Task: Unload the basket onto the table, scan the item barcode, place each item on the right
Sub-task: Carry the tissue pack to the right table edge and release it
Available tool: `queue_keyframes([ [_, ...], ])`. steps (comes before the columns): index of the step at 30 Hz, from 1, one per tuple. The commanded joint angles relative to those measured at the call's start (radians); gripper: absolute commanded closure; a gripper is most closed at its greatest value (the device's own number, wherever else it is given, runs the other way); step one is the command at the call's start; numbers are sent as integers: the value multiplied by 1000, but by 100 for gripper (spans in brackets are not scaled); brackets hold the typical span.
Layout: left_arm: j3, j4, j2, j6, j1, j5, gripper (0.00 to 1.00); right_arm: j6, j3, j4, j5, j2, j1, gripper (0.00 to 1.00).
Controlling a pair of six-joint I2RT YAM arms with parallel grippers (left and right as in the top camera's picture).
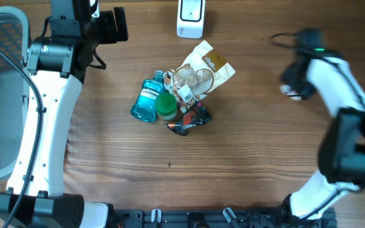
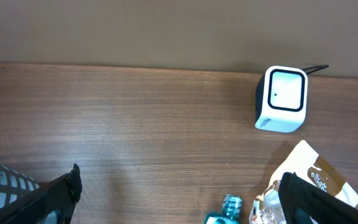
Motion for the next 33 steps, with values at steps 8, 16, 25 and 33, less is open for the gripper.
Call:
queue_keyframes([
  [8, -9, 3, 5, -10, 6, -5, 0, -95, 2, 117, 189, -28, -380, 43],
  [16, -9, -8, 5, -10, 6, -5, 0, -120, 2, 187, 181, 22, -544, 12],
  [25, -9, 32, 5, -11, 9, -6, 0, -202, 21, 187, 58, 11, -563, 0],
  [33, -9, 105, -29, -16, 63, -11, 0, -224, 144, 29, -130, -110, -415, 0],
])
